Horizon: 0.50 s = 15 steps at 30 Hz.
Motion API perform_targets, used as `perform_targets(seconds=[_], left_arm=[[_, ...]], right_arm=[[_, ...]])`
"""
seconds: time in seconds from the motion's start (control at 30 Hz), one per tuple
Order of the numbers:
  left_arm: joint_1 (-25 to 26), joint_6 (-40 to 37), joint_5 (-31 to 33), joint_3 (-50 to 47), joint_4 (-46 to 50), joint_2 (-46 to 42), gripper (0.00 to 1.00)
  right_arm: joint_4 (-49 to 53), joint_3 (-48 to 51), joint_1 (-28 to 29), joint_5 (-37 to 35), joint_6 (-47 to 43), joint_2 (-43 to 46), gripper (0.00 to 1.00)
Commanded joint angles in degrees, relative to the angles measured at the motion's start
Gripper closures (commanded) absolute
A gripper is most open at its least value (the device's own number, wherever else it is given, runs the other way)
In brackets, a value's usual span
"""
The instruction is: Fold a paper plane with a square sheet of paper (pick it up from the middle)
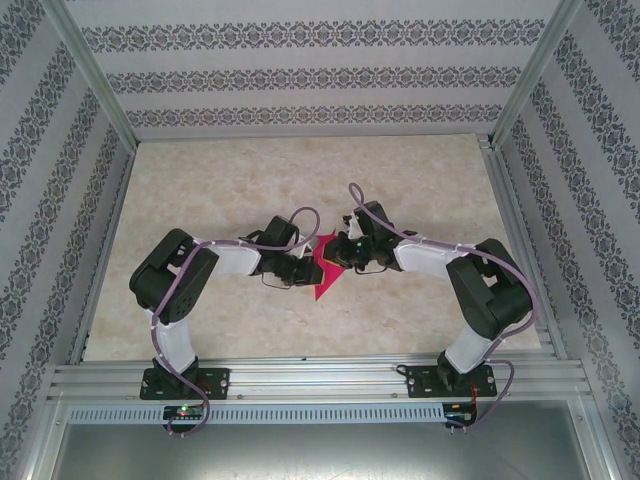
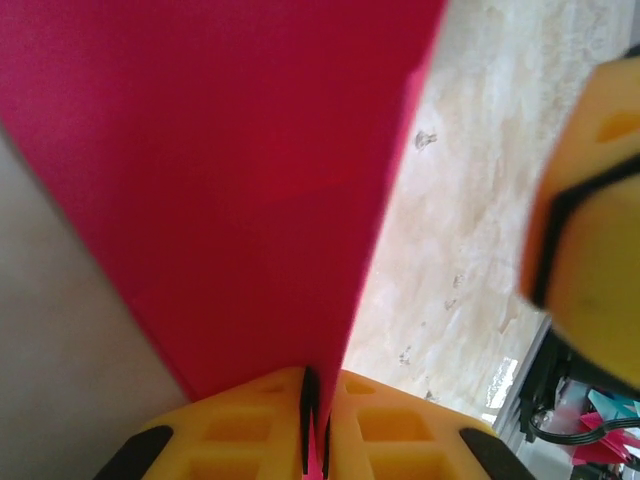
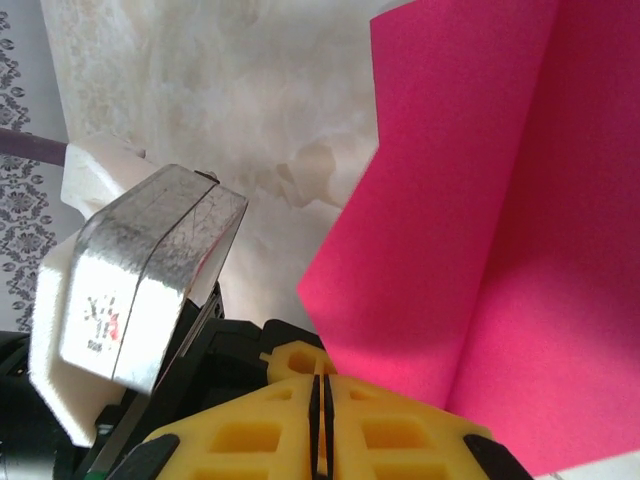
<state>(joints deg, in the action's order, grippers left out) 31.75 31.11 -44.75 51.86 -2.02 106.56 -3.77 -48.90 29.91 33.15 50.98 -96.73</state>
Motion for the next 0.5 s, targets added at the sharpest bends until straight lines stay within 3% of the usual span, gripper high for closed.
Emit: perform_targets(seconds=[0.0, 0.23, 0.3, 0.47], left_arm=[[-0.85, -2.02, -1.85, 1.67, 1.13, 1.22, 0.85], [-0.89, -2.64, -0.64, 2.34, 3.21, 0.98, 0.77], [-0.89, -2.72, 0.29, 1.89, 3.51, 0.12, 0.7], [-0.56, -3.12, 5.63, 0.23, 5.22, -4.28, 0.6]], right_arm=[[-2.86, -1.47, 0.77, 1.48, 0.96, -1.97, 0.86], [-2.79, -1.67, 0.5, -1.26, 1.28, -4.08, 0.86], [-2.82, -1.8, 0.46, -1.55, 1.48, -4.34, 0.86], [-2.86, -2.03, 0.41, -1.25, 1.62, -4.26, 0.86]])
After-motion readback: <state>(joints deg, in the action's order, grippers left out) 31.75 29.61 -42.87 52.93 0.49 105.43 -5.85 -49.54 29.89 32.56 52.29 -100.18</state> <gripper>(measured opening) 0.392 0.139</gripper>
